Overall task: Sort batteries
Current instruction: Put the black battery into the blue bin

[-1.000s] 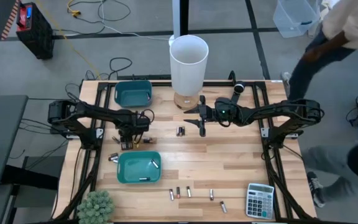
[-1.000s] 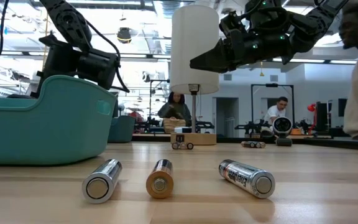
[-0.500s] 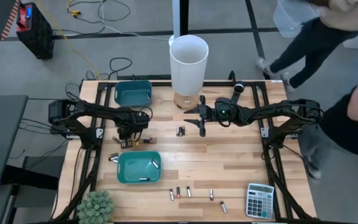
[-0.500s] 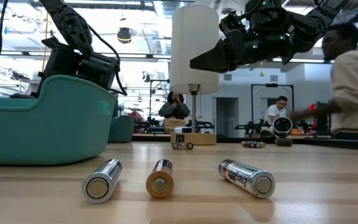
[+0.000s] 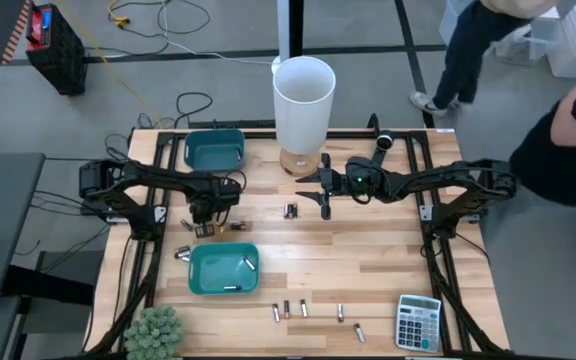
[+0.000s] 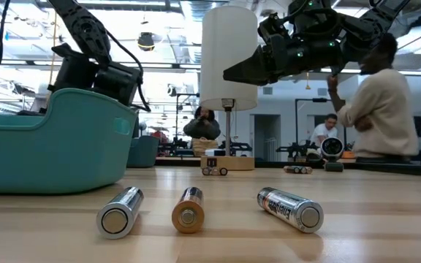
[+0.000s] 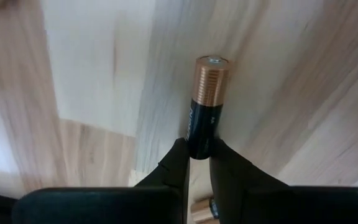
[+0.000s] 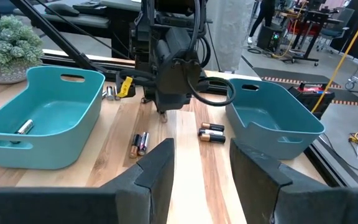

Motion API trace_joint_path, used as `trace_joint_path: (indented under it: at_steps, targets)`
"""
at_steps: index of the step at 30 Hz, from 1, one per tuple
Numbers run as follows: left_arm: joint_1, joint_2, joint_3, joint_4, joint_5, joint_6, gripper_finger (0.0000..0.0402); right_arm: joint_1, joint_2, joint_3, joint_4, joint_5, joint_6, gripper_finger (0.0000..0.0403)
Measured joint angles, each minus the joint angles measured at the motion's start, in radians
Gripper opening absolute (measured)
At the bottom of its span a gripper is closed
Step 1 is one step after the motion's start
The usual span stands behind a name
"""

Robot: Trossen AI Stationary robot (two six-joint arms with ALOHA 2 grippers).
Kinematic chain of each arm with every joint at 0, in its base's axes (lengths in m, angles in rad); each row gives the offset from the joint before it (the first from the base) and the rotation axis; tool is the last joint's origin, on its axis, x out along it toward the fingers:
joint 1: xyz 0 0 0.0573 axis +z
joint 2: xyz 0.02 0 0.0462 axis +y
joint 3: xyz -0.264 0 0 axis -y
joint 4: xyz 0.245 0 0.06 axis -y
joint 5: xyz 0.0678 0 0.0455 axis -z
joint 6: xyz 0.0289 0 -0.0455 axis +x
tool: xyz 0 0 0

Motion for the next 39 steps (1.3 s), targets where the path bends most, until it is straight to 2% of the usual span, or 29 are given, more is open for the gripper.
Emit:
trace_joint_path:
  at_steps: [8, 13, 25, 30, 34, 39]
  targets:
    - [0.0, -0.001, 0.032, -0.005, -0.01, 0.001, 0.0036, 0.0, 0.0, 0.0, -0.002, 0.0, 0.0, 0.0171]
    - [0.0, -0.017, 0.052, -0.037, -0.057, 0.001, 0.0036, -0.007, -0.002, 0.0, -0.014, 0.0, 0.0, 0.0171]
    - [0.0, -0.285, 0.061, -0.021, -0.06, -0.045, 0.0035, -0.008, -0.003, 0.0, -0.018, 0.0, 0.0, 0.0171]
    - [0.0, -0.397, 0.062, 0.048, -0.019, -0.07, 0.0035, -0.008, -0.004, 0.0, -0.017, 0.0, 0.0, 0.0171]
    - [0.013, -0.436, 0.062, 0.102, -0.018, -0.103, 0.0035, -0.008, -0.004, 0.0, -0.015, 0.0, 0.0, 0.0171]
    - [0.107, -0.425, 0.062, 0.172, -0.073, -0.169, 0.0035, -0.008, -0.004, 0.0, -0.014, 0.0, 0.005, 0.0171]
